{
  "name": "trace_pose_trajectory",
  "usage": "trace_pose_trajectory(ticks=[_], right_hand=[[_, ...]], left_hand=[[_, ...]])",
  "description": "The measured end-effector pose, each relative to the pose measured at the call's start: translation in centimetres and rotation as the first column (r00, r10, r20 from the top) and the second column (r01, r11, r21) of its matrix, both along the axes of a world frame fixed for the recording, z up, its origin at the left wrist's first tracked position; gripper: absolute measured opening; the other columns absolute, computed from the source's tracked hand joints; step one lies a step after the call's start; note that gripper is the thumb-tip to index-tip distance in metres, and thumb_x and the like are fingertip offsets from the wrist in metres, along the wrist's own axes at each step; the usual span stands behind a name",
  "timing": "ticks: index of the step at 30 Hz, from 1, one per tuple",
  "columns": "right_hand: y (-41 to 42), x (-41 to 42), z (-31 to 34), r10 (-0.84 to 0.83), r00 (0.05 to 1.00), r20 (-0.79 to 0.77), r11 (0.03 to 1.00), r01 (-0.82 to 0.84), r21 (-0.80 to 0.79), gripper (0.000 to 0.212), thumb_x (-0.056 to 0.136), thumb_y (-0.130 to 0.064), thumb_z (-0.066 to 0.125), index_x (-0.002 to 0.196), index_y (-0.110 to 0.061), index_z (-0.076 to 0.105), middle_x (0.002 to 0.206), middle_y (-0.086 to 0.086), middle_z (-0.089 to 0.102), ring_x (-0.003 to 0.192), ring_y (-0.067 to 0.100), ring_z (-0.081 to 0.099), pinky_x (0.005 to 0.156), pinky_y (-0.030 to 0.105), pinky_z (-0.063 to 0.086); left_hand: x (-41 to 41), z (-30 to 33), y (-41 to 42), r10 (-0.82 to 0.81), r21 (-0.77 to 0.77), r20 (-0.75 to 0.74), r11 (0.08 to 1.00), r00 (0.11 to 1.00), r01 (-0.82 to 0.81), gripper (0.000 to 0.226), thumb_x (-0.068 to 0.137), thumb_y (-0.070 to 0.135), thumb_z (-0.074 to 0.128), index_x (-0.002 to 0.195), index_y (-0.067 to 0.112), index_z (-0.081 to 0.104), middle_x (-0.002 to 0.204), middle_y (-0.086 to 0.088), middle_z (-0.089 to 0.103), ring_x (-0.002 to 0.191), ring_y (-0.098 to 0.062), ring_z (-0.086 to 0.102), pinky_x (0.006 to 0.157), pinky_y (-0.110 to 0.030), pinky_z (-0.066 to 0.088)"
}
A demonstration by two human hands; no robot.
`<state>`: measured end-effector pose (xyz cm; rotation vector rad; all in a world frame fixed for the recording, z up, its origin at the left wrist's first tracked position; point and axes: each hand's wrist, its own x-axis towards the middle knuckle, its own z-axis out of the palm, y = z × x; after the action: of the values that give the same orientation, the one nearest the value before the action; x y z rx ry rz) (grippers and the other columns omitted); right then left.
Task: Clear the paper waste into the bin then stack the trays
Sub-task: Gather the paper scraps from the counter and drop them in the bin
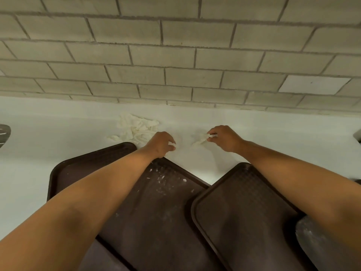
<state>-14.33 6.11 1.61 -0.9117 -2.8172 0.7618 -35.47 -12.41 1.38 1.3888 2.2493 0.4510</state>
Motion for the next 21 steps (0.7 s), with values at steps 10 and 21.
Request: trace_pose_trajectory(ticks=[10, 21], right_hand=[[0.6, -2.4, -2.0, -0.005, 0.981, 0.196, 0.999, 0.015, -0.052, 0.051, 0.093, -0.03, 0.072, 0.135, -0.005, 0.059, 0.154, 0.009, 0.045, 0.135, 0.034, 0.046, 0.112, 0.044, 0.039], [-3.1, -1.0, -4.4, 0.028, 0.99, 0.141, 1.0, -0.029, 0.008, 0.027, 0.093, -0.016, 0.07, 0.119, -0.009, 0.073, 0.122, 0.008, 0.069, 0.111, 0.025, 0.064, 0.086, 0.023, 0.042]], left_hand=[[-1.4, 3.7, -1.5, 0.132, 0.233, 0.127, 0.959, 0.983, -0.159, 0.032, 0.086, 0.027, 0.078, 0.113, 0.011, 0.073, 0.12, 0.001, 0.067, 0.109, -0.007, 0.055, 0.089, -0.015, 0.031], [-0.5, 3.9, -2.5, 0.114, 0.24, 0.224, 0.956, 0.968, -0.168, 0.029, 0.091, 0.014, 0.071, 0.119, 0.009, 0.07, 0.114, -0.001, 0.067, 0.07, -0.007, 0.066, 0.054, -0.01, 0.049]])
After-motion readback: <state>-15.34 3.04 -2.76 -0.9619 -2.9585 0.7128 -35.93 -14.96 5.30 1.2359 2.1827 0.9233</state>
